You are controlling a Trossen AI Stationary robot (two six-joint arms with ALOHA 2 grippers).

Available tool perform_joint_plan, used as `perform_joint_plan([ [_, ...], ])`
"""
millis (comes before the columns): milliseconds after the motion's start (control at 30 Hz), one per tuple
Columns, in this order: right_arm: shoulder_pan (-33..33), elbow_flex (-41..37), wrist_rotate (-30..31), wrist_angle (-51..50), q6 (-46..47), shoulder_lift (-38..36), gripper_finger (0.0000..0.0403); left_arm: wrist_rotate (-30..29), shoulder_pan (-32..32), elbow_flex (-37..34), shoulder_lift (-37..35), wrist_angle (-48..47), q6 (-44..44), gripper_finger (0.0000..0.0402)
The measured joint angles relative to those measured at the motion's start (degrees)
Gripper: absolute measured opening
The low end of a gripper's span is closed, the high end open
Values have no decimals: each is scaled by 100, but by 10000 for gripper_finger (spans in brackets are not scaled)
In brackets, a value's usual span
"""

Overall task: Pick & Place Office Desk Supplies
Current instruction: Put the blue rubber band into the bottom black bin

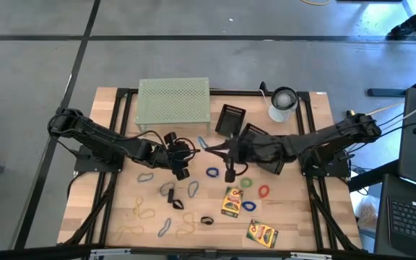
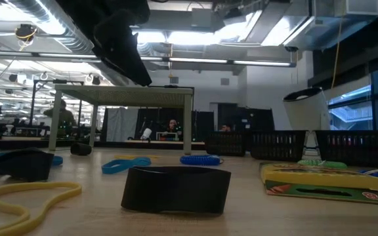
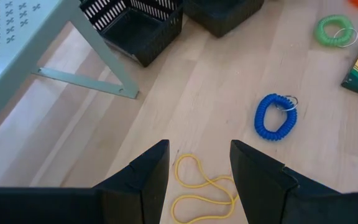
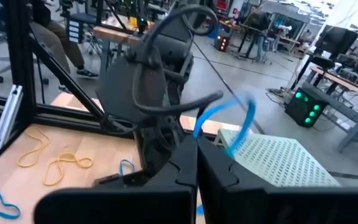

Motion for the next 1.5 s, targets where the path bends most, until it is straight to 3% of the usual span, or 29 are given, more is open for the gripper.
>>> perform_joint_plan([
  [167,139,-46,44,-21,5,-4,0,-2,0,0,0,27,-3,164],
  [367,308,-69,1400,-1061,116,-4,0,2,0,0,0,27,-20,164],
  [433,311,-72,1668,-1599,428,-18,3,2,0,0,0,27,-21,164],
  [633,264,-76,1668,-3634,2050,-293,8,4,0,0,0,58,-22,164],
  [1000,234,-91,692,-7383,5445,-751,5,2,0,0,0,159,-22,164],
  [1300,188,-933,-307,-7704,6205,-717,5,5,0,0,0,157,-57,164],
  [1500,136,-1541,-498,-7581,6682,-715,5,7,0,0,0,159,-59,164],
])
